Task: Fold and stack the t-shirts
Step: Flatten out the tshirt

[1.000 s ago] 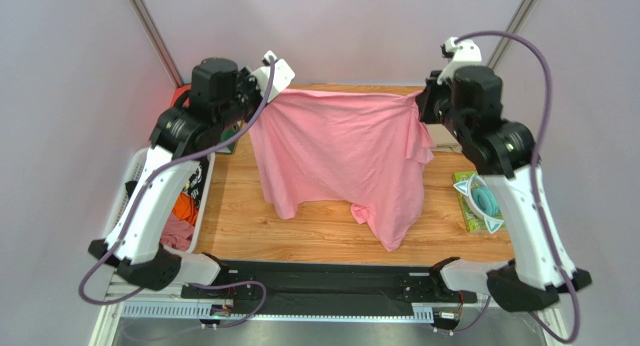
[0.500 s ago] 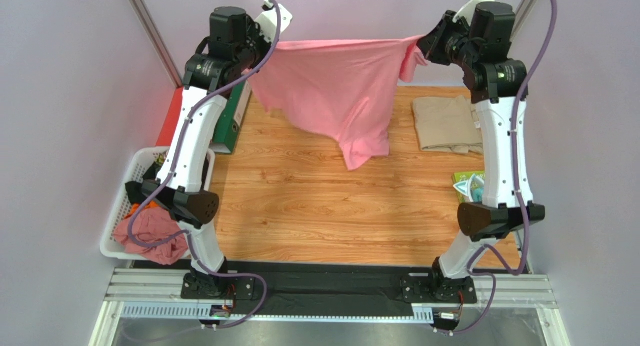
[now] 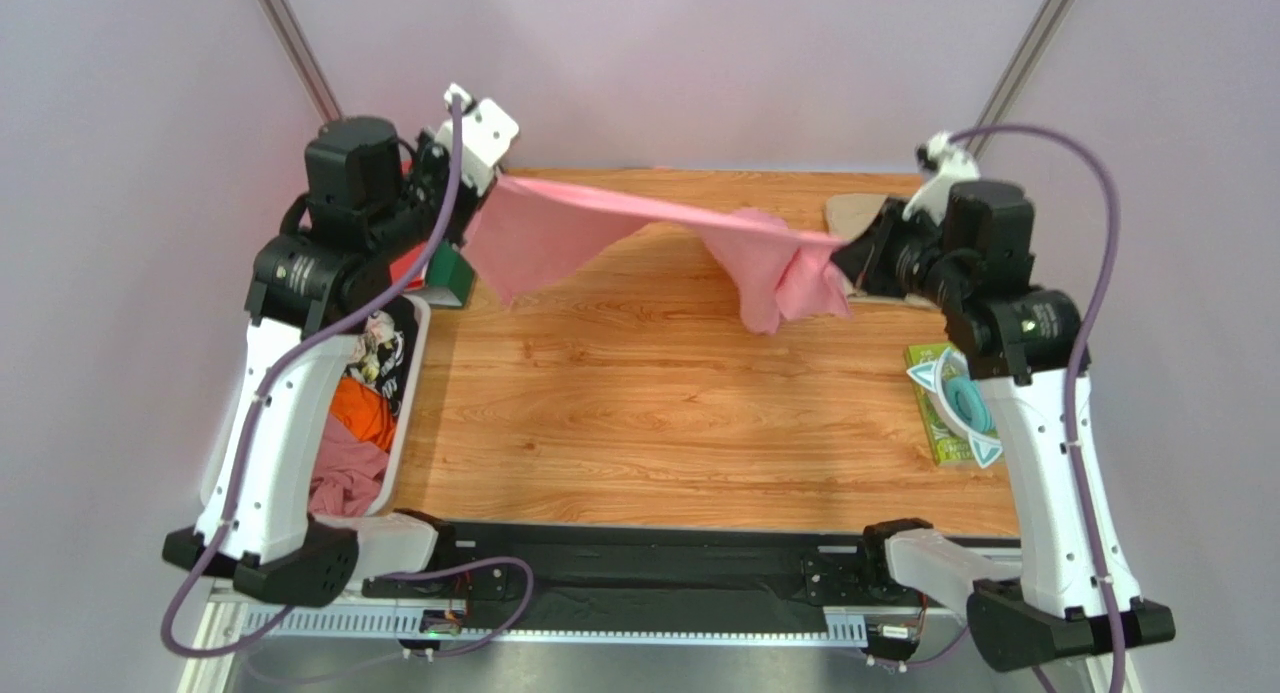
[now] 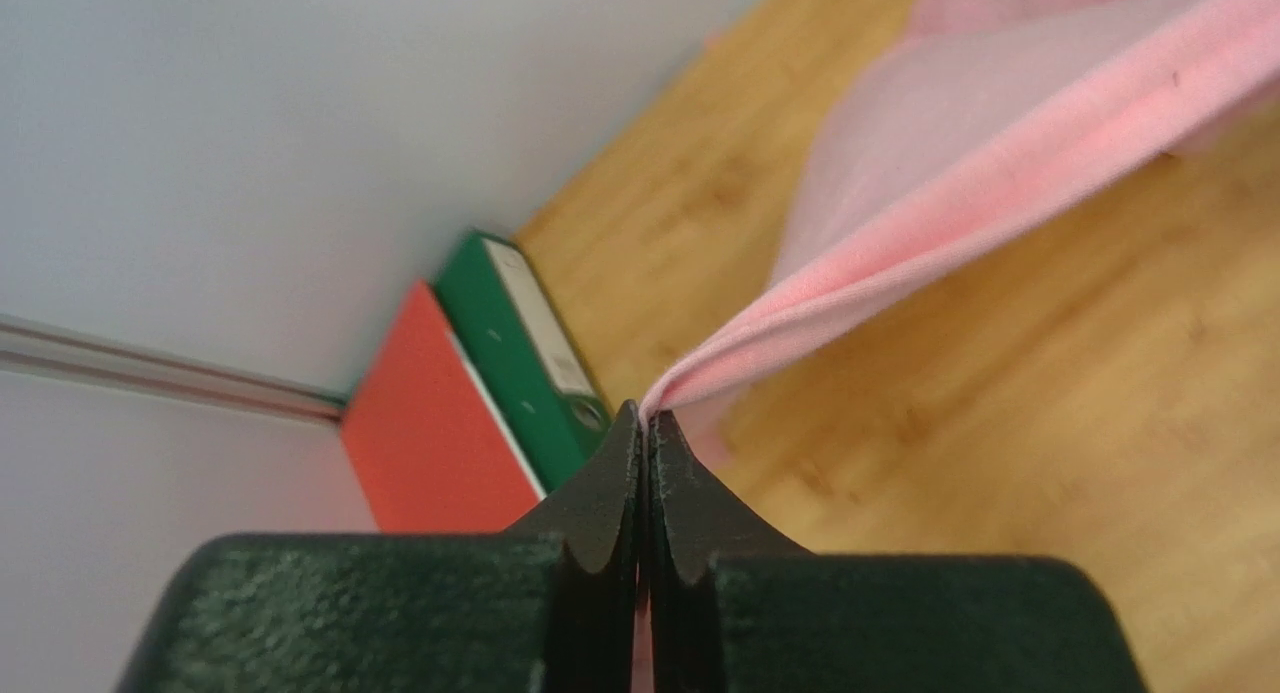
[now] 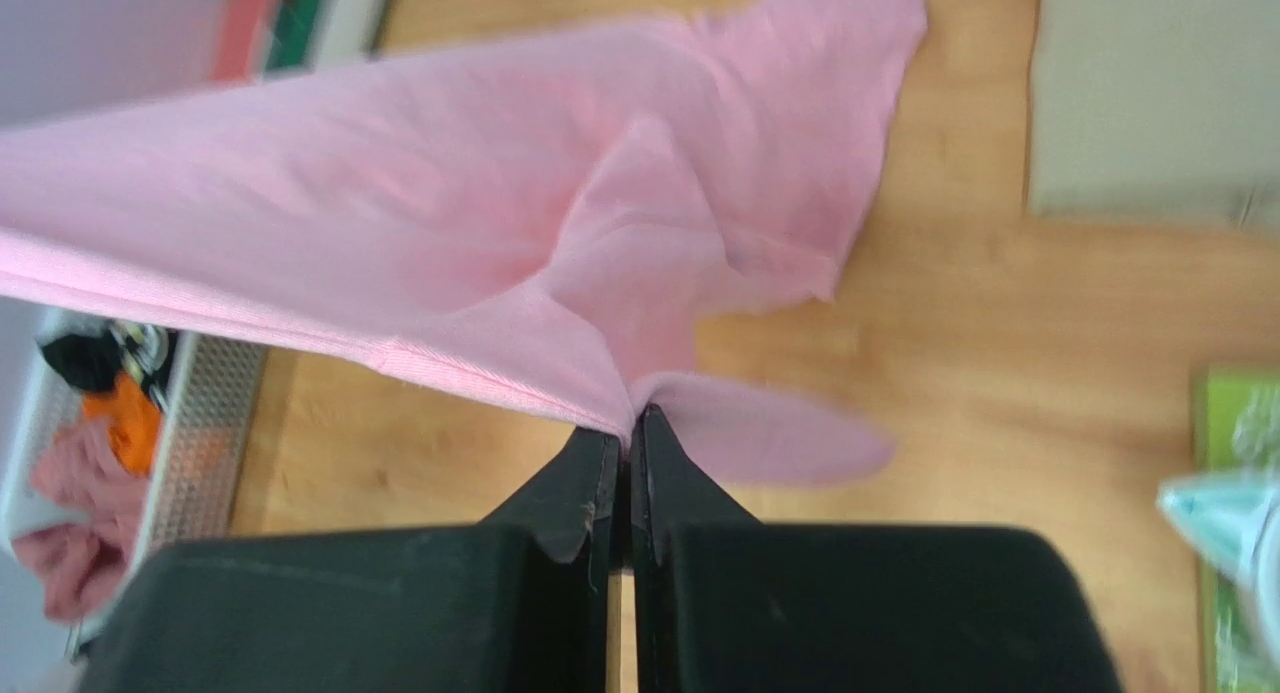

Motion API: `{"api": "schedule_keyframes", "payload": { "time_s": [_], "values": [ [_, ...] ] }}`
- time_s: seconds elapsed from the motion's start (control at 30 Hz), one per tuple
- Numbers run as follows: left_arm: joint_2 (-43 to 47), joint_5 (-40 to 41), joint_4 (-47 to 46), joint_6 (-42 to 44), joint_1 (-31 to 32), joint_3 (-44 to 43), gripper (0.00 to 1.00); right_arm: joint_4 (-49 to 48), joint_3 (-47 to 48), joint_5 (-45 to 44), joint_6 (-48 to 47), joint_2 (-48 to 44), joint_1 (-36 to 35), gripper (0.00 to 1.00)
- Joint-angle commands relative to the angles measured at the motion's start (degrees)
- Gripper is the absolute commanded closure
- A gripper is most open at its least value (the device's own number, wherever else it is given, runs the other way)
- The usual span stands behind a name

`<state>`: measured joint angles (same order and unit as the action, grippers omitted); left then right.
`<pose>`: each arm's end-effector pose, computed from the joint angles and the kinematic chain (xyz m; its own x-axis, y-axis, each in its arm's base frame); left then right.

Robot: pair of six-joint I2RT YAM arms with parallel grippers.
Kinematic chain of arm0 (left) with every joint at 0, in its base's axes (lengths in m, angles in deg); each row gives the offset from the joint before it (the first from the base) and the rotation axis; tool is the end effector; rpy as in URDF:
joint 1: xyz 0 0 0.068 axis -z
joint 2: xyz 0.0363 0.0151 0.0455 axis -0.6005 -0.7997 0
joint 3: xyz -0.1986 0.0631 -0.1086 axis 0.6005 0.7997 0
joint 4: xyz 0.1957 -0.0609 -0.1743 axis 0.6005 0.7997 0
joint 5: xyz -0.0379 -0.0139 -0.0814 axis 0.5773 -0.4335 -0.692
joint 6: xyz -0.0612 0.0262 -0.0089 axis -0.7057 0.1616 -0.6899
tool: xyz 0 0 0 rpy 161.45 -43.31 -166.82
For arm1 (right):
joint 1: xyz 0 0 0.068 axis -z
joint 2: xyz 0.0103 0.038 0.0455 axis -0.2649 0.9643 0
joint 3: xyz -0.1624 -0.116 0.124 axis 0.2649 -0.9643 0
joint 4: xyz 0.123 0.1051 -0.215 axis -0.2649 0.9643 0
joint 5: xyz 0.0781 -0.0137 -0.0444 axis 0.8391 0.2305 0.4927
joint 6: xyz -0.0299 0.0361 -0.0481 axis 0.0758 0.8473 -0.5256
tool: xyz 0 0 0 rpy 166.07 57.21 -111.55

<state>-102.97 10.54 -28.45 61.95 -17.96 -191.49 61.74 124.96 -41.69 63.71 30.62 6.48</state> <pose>0.2432 -0.0900 0.4812 -0.0572 0.4836 -0.8734 0.5035 0.7694 0.3930 0.2327 0.0468 0.4188 -0.5382 0.2213 -0.8132 -0.1627 0.9194 0.3580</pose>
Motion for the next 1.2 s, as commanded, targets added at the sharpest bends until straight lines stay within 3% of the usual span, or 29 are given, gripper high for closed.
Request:
{"api": "schedule_keyframes", "payload": {
  "time_s": [0.0, 0.07, 0.13, 0.17, 0.27, 0.33, 0.43, 0.5, 0.57, 0.67, 0.7, 0.73, 0.8, 0.97, 1.17],
  "values": [
    [6.0, -5.9, 6.7, -1.3, -0.7, 16.6, 1.0, 7.8, -11.8, 0.8, 1.9, -6.8, -0.1, 1.0],
    [10.9, -7.6, 8.8, -0.7, -0.7, 26.6, 1.0, 11.5, -15.7, 2.0, 1.7, -10.1, -0.1, 0.98],
    [15.1, -9.1, 10.1, -1.0, -0.7, 31.5, 1.0, 13.1, -17.8, 5.0, 2.6, -12.2, -0.1, 0.88],
    [16.3, -9.4, 10.4, -1.3, -0.7, 34.5, 1.0, 14.3, -18.4, 5.8, 3.2, -14.0, -0.2, 0.67],
    [19.6, -10.5, 12.6, -1.7, -0.7, 36.2, 1.0, 15.1, -19.8, 10.6, 5.6, -16.2, -0.5, 0.58],
    [20.4, -10.7, 14.7, -1.7, -0.7, 35.6, 1.0, 15.1, -20.9, 15.4, 7.1, -17.9, -0.7, 0.37],
    [21.3, -10.0, 15.3, -1.8, -0.7, 33.7, 1.0, 14.6, -24.2, 19.1, 9.7, -21.3, -0.7, 0.23],
    [21.2, -10.1, 15.6, -2.0, -0.7, 32.0, 1.0, 14.4, -25.2, 16.3, 9.4, -22.3, -0.7, 0.22],
    [20.1, -10.8, 16.0, -2.6, -0.7, 30.1, 0.91, 13.2, -25.0, 12.7, 8.4, -21.0, -0.7, 0.26],
    [17.5, -14.4, 17.6, -3.5, -0.7, 27.7, 0.36, 5.7, -25.7, 12.7, 9.1, -16.1, -0.6, 0.34],
    [16.1, -15.3, 18.4, -4.7, -0.7, 27.4, 0.12, 3.2, -26.7, 12.9, 9.8, -14.4, -0.6, 0.35],
    [15.5, -15.5, 18.9, -5.1, -0.7, 26.9, 0.01, 0.7, -27.2, 13.3, 10.0, -10.5, -0.7, 0.35],
    [14.7, -16.4, 20.4, -5.5, -0.7, 26.2, 0.0, -6.0, -26.4, 14.1, 10.1, -5.9, -0.8, 0.38],
    [17.1, -15.3, 19.8, -4.5, -0.7, 25.2, 0.0, -12.0, -18.5, 14.3, 9.1, 12.0, -2.3, 0.49],
    [17.8, -10.6, 5.7, -7.1, -0.7, 32.0, 0.0, -13.9, -9.1, 12.0, 8.0, 28.0, -5.8, 0.62]
  ]
}}
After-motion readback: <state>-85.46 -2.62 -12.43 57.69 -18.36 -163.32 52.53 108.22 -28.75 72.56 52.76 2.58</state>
